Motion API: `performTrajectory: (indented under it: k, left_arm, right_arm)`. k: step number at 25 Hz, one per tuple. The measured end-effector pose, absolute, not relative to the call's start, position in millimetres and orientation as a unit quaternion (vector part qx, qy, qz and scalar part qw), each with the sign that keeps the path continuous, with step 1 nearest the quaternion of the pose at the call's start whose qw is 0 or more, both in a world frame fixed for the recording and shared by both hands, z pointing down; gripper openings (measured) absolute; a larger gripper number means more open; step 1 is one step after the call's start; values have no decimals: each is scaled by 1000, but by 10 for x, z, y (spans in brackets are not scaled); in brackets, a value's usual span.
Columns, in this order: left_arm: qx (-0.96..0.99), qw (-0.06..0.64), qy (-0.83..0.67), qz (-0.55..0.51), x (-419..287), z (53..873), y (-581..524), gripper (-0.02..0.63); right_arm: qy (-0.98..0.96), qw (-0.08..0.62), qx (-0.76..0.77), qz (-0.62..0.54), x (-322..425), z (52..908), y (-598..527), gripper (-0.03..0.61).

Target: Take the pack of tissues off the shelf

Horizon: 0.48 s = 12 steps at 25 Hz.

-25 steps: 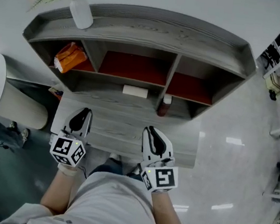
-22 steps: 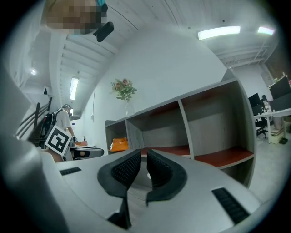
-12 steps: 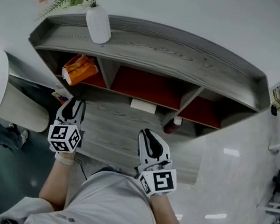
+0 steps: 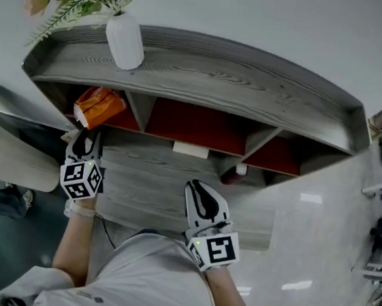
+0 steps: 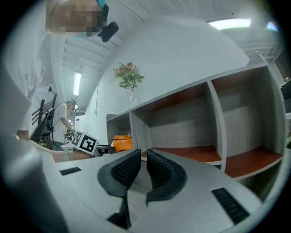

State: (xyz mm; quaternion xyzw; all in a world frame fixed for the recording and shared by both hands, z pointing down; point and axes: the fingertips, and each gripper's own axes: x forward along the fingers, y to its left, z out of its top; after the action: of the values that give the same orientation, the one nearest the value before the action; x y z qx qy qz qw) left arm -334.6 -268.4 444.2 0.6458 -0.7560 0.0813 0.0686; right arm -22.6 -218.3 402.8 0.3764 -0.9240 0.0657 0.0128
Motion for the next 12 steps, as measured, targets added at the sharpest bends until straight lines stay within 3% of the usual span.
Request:
performTrajectory:
  k: [10,12]
  left_arm:
    - [628,49,-769,108,-3587,4506,-2950,167]
    - [629,50,-768,111,-3610,4526,-2971,123]
  right_arm:
    - [-911,18,408,66,-163,4075,-2312,49]
    - [-910,18,408,67,-184,4082,-2311,49]
